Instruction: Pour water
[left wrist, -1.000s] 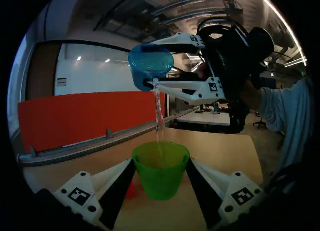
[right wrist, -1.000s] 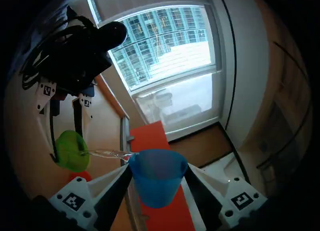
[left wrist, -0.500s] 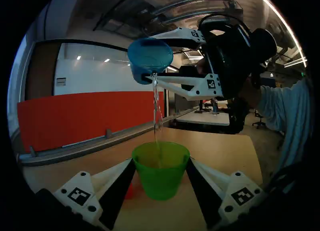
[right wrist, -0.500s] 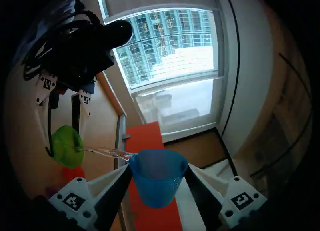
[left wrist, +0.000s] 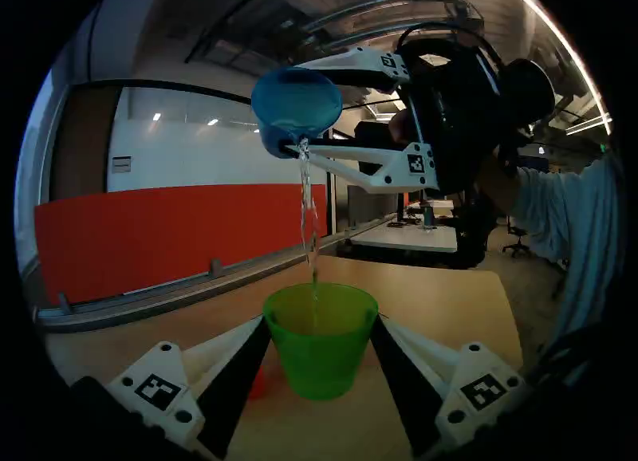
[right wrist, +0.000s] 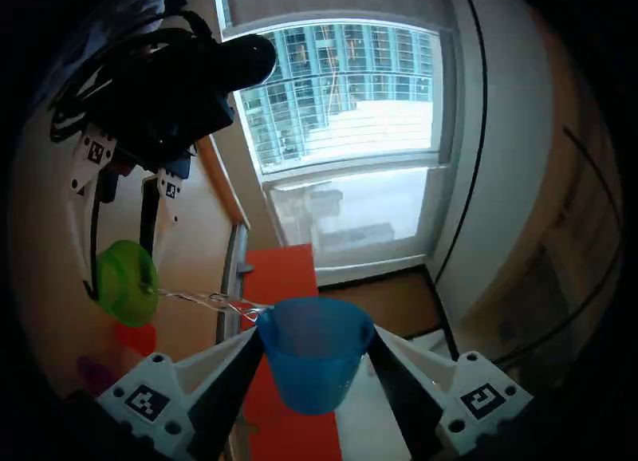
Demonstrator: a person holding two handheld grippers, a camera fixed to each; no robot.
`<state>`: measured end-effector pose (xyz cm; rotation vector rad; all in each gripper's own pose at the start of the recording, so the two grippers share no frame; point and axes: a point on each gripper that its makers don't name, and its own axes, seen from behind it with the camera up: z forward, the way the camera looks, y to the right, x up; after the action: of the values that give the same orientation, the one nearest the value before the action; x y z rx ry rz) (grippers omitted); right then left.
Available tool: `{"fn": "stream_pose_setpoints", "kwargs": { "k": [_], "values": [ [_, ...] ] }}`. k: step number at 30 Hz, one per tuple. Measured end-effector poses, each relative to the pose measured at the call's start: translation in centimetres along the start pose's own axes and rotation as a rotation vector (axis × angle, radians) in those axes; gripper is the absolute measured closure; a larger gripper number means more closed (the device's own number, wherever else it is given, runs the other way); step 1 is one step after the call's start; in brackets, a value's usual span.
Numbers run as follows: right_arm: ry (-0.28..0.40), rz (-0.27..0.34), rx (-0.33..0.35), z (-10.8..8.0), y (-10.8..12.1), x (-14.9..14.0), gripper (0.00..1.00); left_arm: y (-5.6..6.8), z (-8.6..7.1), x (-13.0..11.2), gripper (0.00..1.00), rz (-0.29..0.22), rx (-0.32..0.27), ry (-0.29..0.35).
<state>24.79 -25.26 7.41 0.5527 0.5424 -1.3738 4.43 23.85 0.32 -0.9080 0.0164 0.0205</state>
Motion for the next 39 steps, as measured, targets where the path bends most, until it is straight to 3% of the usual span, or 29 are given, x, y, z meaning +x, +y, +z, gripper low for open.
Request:
{"fn": "stream_pose_setpoints", "kwargs": {
  "k": [39],
  "values": [
    [0.005, -0.258, -0.031, 0.4, 2.0, 2.0, 0.09, -0.1, 0.5, 0.2, 0.14, -0.014, 0.0, -0.003]
  ]
}}
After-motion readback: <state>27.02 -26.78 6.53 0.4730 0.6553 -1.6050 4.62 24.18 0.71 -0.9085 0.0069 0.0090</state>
